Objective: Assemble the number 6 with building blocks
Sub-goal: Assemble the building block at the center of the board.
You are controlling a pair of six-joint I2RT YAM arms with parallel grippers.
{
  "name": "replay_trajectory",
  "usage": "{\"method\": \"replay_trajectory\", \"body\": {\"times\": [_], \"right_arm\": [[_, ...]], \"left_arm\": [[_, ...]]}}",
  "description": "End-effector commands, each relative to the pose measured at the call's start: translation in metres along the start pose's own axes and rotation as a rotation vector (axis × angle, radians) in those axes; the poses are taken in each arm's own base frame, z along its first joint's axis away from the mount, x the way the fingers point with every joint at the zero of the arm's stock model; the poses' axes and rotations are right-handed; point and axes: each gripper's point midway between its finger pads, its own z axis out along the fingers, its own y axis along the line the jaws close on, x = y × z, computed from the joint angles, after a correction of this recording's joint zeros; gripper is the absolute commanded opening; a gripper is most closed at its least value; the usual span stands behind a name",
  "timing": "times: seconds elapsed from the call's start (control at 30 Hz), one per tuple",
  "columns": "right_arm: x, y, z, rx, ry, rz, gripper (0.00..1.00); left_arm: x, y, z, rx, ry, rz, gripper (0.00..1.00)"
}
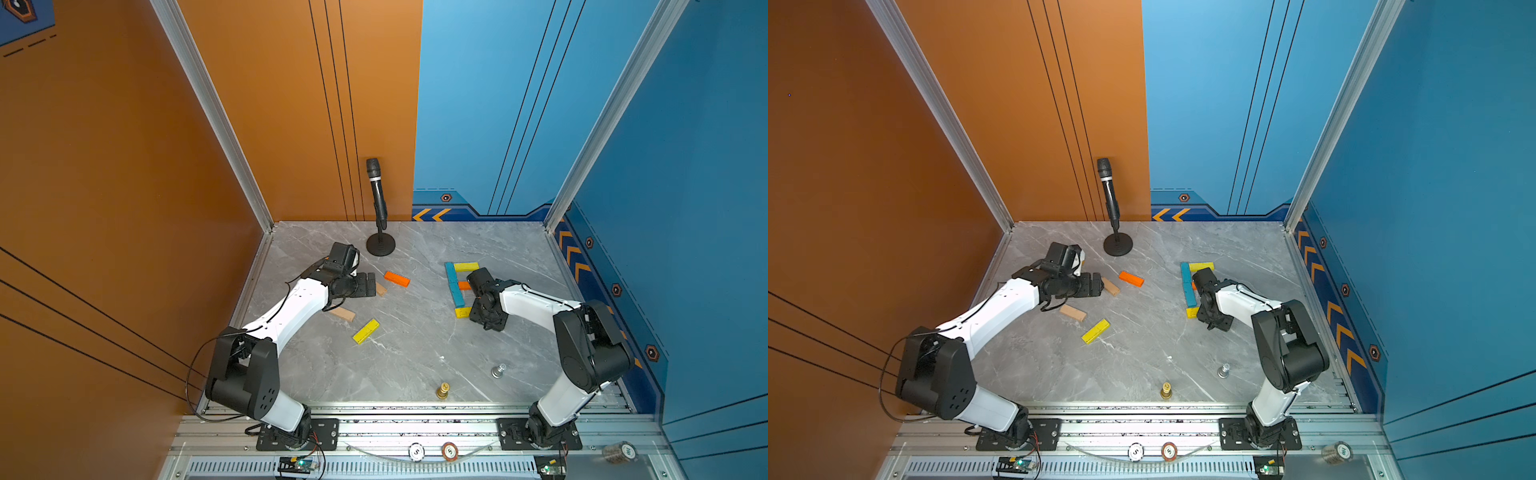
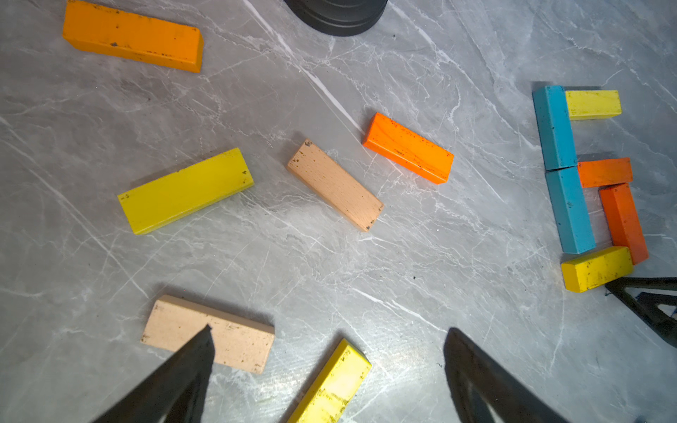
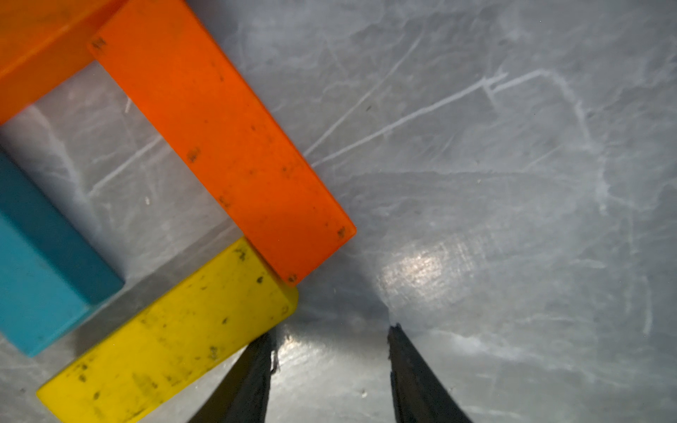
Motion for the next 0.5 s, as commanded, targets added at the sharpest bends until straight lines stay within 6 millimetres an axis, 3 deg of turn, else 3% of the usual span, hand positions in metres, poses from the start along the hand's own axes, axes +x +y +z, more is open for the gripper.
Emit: {"method": "replay_trajectory", "body": {"times": [0.0,0.2,0.47], "right_arm": [[0.002,-0.001,-0.019,0.002,-0.039,-0.046,0.52],[0.019,0.023,-0.04,-0.039,-0.071,-0.121,0.53],[0.032,0.062,-0.032,-0.052,-0.05,-0.2,0.53]], "left_arm": [[-0.01,-0.005,-0.002,0.0,-0.021,0.018,0.98],[-0.01,-0.006,-0.002,0.004,-0.02,0.016,0.98],[-0.01,-0.007,-0.004,0.003,-0.024,0.022,0.98]]}}
